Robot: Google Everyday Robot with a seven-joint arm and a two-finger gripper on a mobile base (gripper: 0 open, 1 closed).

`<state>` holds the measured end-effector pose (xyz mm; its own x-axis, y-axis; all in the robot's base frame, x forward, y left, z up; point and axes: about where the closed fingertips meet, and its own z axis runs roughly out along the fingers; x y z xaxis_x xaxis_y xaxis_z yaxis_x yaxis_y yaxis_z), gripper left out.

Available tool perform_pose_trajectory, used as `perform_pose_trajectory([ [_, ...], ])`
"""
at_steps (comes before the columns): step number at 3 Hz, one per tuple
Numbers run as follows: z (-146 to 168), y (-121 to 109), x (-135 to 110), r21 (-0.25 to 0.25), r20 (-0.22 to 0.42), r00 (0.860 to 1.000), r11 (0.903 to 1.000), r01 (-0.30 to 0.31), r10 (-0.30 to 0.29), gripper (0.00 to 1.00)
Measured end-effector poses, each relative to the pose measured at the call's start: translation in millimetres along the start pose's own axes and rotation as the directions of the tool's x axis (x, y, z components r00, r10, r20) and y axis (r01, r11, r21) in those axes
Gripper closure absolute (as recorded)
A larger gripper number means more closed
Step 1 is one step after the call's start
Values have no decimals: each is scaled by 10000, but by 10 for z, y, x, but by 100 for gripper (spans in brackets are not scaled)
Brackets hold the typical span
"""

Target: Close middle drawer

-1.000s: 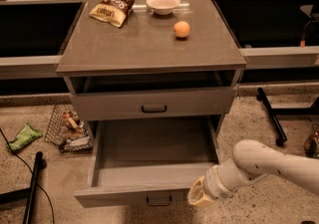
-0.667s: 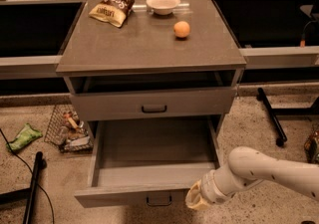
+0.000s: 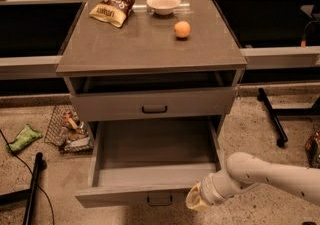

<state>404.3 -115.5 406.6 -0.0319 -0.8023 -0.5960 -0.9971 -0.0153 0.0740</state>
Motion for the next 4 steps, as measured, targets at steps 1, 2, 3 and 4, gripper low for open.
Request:
perform_pose_trajectory([
  [1,2,4,3,-1,4,10000,10000,-4,4,61],
  [2,2,5,3,-1,4,10000,10000,-4,4,38],
  [3,2,5,3,-2,4,10000,10000,-4,4,15],
  [4,3,5,2,-3,5,10000,10000,-4,4,0],
])
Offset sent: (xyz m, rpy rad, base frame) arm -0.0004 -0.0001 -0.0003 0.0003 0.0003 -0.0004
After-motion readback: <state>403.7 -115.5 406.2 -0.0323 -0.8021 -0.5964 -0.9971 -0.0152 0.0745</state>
